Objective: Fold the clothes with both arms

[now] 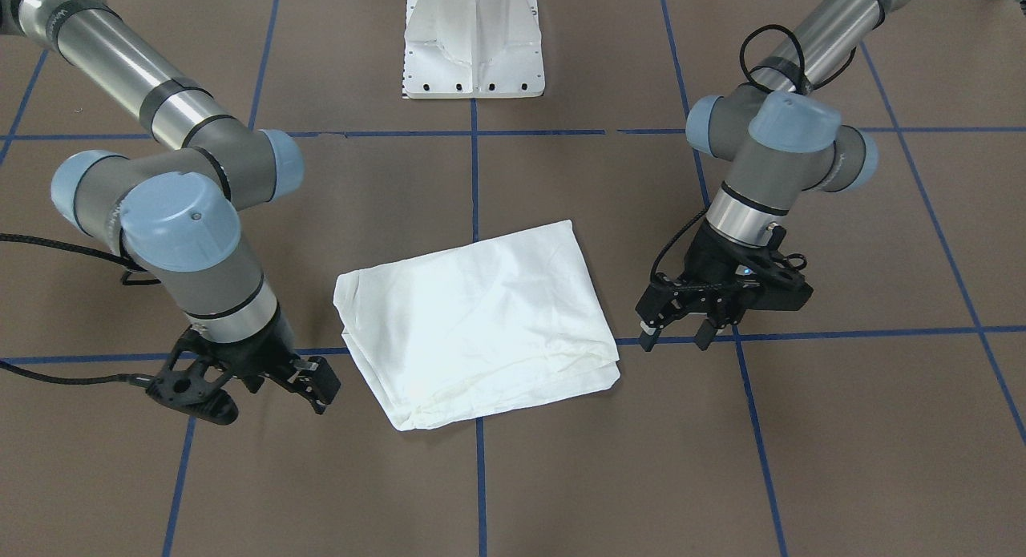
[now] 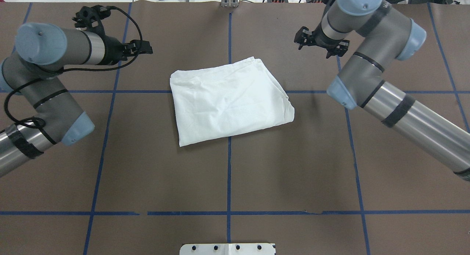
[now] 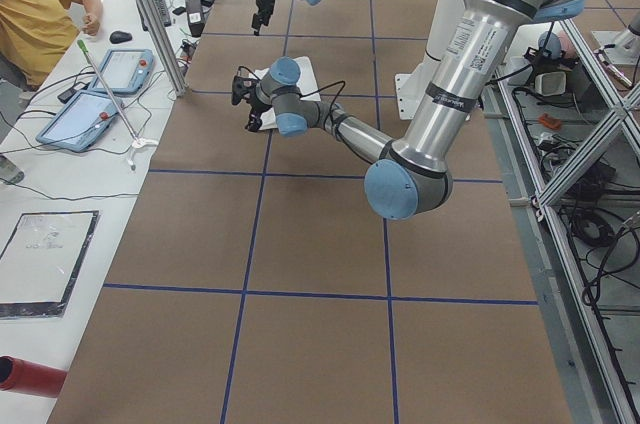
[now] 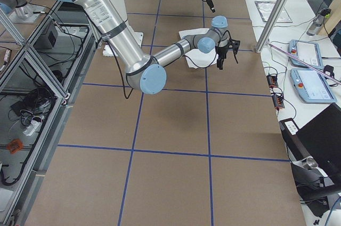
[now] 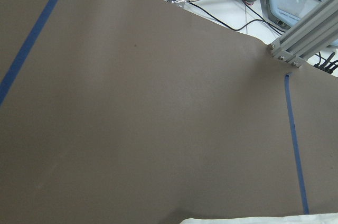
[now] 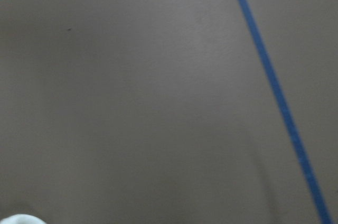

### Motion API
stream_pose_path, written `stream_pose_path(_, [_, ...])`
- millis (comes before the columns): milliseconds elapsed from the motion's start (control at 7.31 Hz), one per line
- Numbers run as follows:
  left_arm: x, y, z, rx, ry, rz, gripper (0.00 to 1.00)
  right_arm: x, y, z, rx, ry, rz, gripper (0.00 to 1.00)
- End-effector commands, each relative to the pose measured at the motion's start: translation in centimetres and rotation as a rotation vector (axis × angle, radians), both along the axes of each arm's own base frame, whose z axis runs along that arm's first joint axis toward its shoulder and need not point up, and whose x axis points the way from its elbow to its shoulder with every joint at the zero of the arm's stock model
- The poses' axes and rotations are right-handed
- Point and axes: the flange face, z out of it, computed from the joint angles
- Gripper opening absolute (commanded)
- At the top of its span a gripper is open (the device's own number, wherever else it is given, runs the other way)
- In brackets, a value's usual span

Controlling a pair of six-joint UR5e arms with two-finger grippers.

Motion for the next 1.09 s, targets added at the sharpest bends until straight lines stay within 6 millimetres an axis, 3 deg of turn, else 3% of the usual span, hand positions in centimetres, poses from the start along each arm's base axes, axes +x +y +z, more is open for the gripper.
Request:
stream_pose_path(0, [-9.0,1.1,4.2,0.147,-0.135,0.094,1.00,10.4,0.8,8.9,0.054,0.038,-0.164,1.00])
stream_pose_path(273, [-20.9,3.7,10.6,0.225,-0.260,0.157,1.00,23.2,2.6,16.7,0.119,-0.043,-0.218,1.00])
stream_pose_path(410, [-27.3,4.6,13.6,0.248,-0.308,0.181,1.00,31.2,4.7,20.8,0.150,-0.062,-0.233,1.00])
stream_pose_path(547, [-32.3,4.4,15.3,0.233,-0.394,0.194,1.00,36.6,7.2,24.4,0.189,-0.041,-0.253,1.00])
stream_pose_path(820, [-40.6,4.8,18.1,0.168,-0.516,0.255,1.00,41.0,11.1,28.6,0.204,-0.039,-0.267,1.00])
stream_pose_path(957, [-41.4,5.6,18.9,0.141,-0.492,0.263,1.00,41.6,12.4,29.1,0.198,-0.058,-0.263,1.00])
